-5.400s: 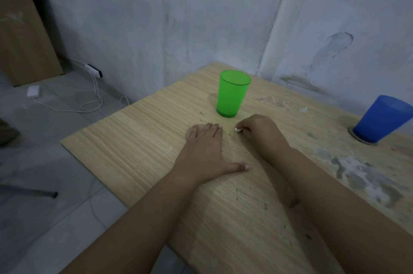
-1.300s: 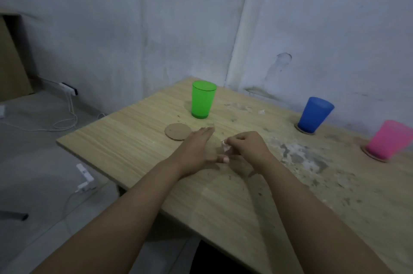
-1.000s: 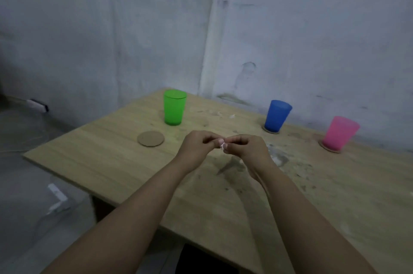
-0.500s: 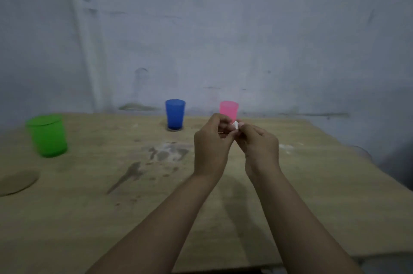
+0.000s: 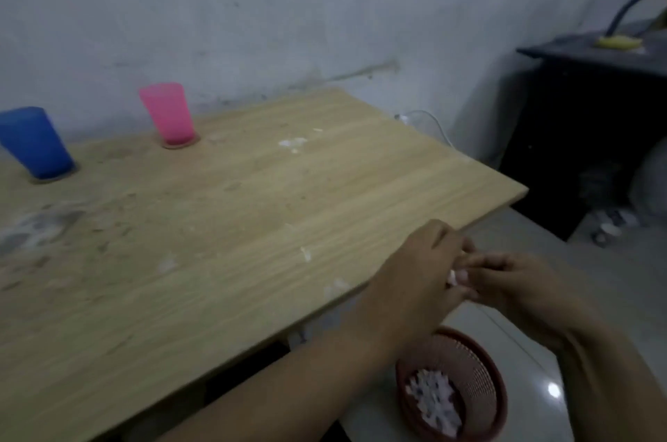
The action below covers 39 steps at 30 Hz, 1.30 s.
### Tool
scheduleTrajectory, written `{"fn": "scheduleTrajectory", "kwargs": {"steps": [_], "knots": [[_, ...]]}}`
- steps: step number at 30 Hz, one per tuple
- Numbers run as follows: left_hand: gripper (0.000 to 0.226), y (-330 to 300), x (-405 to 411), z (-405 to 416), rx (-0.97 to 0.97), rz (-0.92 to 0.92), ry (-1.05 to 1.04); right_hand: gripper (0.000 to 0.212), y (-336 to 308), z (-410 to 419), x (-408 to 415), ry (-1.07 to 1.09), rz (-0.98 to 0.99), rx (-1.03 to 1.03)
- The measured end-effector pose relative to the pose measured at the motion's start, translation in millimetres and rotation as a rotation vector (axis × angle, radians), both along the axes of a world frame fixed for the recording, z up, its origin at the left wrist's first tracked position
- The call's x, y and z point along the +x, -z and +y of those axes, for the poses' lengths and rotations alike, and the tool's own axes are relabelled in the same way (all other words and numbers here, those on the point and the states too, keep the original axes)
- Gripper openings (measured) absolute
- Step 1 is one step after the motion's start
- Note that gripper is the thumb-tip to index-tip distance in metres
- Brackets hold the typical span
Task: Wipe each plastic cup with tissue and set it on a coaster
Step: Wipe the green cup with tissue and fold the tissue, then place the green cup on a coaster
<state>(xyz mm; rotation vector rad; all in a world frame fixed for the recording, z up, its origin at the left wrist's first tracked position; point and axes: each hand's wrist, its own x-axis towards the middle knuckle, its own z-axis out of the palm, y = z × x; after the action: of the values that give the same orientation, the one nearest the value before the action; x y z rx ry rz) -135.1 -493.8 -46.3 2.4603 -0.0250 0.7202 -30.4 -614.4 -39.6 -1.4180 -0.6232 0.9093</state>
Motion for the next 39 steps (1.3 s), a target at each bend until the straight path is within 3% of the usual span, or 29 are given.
{"fn": "scheduleTrajectory", "kwargs": {"steps": [2, 4, 6, 9, 11, 15, 20, 27, 30, 34, 39], "knots": [[0.038, 26.3, 11.6, -22.5, -0.07, 0.122, 0.084, 0.056, 35.5, -28.5, 8.2, 0.043, 0.122, -0.061], [0.042, 58.3, 21.7, -36.3, -0.156, 0.278, 0.128, 0.066, 77.7, -47.7, 12.9, 0.165, 0.273, -0.104], [0.046, 92.5, 31.5, -45.2, -0.218, 0.423, 0.143, 0.055, 119.2, -58.2, 17.5, 0.318, 0.43, -0.14], [0.053, 141.7, 47.2, -47.6, -0.32, 0.661, 0.123, 0.016, 173.4, -58.4, 22.3, 0.624, 0.698, -0.165], [0.059, 170.4, 60.8, -46.4, -0.38, 0.779, 0.1, 0.016, 210.1, -54.2, 28.0, 0.769, 0.838, -0.224], [0.056, 209.7, 86.7, -38.4, -0.406, 0.903, 0.04, 0.028, 257.1, -35.5, 39.1, 0.885, 0.933, -0.365], [0.037, 237.7, 111.1, -32.8, -0.375, 1.004, 0.027, 0.031, 294.8, -17.5, 56.2, 0.879, 0.802, -0.492], [0.048, 250.5, 118.8, -27.6, -0.341, 1.081, 0.005, 0.051, 322.4, -12.9, 66.8, 0.665, 0.58, -0.6], [0.056, 247.1, 117.4, -25.0, -0.324, 1.067, 0.006, 0.044, 315.8, -12.4, 66.0, 0.586, 0.389, -0.648], [0.048, 230.7, 106.8, -24.8, -0.292, 1.003, 0.03, 0.043, 284.0, -13.6, 62.1, 0.522, 0.007, -0.737], [0.045, 192.5, 88.8, -25.0, -0.287, 0.826, 0.034, 0.027, 216.3, -15.6, 39.4, 0.504, -0.451, -0.6]]}}
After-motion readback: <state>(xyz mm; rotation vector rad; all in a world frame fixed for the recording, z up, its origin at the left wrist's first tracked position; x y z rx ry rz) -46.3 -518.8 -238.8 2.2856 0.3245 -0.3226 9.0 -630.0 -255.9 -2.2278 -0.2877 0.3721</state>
